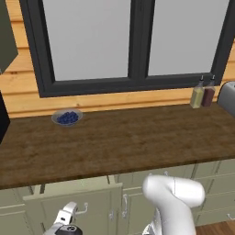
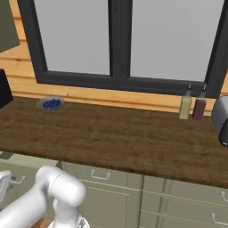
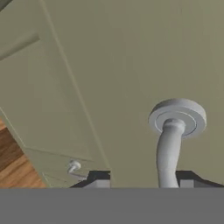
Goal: Take a straw from the drawer in front and place it inside the glass cup on the dining counter.
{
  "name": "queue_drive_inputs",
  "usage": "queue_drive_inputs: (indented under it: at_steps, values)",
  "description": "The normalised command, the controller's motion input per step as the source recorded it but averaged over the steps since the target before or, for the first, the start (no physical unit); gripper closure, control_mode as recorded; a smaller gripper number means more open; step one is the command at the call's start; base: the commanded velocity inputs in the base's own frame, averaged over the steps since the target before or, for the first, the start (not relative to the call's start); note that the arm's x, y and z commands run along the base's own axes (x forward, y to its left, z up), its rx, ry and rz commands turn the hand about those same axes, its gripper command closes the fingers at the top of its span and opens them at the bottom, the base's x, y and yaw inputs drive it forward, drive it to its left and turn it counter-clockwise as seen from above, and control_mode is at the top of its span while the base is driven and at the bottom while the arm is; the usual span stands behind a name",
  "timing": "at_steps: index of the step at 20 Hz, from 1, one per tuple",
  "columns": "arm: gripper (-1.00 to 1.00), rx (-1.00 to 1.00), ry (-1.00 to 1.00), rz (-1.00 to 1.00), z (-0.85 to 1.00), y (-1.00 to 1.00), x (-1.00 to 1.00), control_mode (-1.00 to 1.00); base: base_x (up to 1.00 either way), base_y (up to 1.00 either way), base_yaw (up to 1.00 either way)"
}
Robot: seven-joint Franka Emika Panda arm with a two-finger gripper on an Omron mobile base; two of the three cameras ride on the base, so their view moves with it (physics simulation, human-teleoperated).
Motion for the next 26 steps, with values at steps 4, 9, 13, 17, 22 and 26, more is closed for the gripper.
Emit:
queue_drive_inputs:
  at_steps: [4, 9, 13, 17, 22, 26]
  values:
    - [1.0, 0.0, 0.16, -0.02, -0.76, 0.0, -1.0, -1.0, 0.0, 0.0, 0.0]
    - [1.0, 0.0, 0.09, 0.19, -0.83, 0.0, -1.0, -1.0, 0.0, 0.0, 0.0]
    - [1.0, 0.0, 0.03, 0.26, -0.85, 0.0, -1.0, -1.0, 0.0, 0.0, 0.0]
    - [1.0, 0.0, 0.02, 0.2, -0.86, 0.0, -1.0, -1.0, 0.0, 0.0, 0.0]
    - [1.0, 0.0, 0.02, 0.18, -0.85, 0.0, -1.0, -1.0, 0.0, 0.0, 0.0]
    - [1.0, 0.0, 0.02, 0.17, -0.83, 0.0, -1.0, -1.0, 0.0, 0.0, 0.0]
